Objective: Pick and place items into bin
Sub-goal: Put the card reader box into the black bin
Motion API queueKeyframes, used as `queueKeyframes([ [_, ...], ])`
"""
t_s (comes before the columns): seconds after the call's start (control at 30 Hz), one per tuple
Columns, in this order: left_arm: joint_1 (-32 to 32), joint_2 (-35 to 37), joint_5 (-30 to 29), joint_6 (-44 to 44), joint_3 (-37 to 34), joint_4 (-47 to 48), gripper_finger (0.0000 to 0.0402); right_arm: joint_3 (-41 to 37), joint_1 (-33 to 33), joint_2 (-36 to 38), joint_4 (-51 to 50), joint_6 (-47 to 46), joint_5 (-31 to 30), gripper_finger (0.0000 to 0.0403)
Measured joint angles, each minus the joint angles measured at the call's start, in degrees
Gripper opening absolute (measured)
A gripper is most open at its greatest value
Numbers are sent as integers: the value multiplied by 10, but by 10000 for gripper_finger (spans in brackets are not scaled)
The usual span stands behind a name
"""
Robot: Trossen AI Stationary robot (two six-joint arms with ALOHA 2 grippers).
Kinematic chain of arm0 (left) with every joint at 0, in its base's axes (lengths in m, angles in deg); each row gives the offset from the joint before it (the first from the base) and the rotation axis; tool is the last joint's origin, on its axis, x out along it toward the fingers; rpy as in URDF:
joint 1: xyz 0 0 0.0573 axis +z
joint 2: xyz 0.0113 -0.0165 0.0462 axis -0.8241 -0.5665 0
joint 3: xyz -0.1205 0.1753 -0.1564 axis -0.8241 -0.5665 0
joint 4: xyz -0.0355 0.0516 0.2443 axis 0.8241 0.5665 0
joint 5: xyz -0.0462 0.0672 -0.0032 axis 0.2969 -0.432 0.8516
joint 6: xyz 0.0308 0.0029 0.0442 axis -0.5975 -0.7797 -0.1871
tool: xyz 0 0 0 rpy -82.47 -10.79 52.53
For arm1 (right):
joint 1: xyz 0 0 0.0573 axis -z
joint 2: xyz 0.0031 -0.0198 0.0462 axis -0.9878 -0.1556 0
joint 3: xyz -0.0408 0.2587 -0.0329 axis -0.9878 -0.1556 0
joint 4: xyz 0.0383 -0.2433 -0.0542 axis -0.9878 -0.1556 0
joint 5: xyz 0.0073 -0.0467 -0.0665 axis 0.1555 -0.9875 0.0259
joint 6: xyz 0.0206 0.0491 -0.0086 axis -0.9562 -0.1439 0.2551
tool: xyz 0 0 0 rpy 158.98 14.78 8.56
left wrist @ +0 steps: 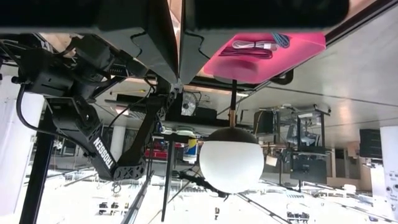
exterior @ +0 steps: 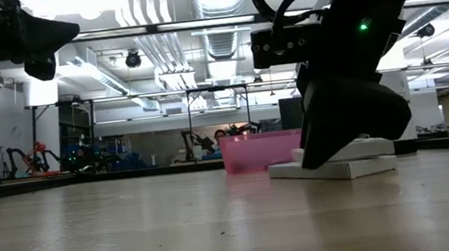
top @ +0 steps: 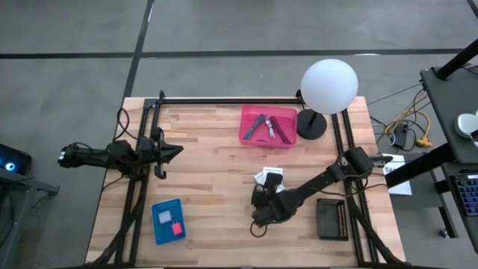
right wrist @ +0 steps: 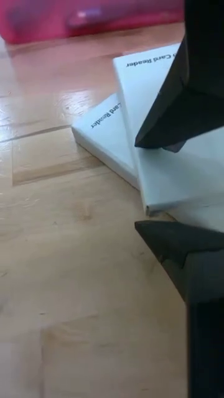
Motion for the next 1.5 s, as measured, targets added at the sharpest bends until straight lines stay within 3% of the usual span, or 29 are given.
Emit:
queueKeyframes([
  [0.47,0,0,0,0,0,0,0,6,-2,1,0,0,8,79],
  [0.83,0,0,0,0,0,0,0,33,-4,5,-3,-3,32,49],
  [1.07,0,0,-1,1,0,0,0,65,-4,23,-9,-2,26,97],
  [1.5,0,-1,-1,0,0,3,0,55,-23,22,-24,62,33,258],
])
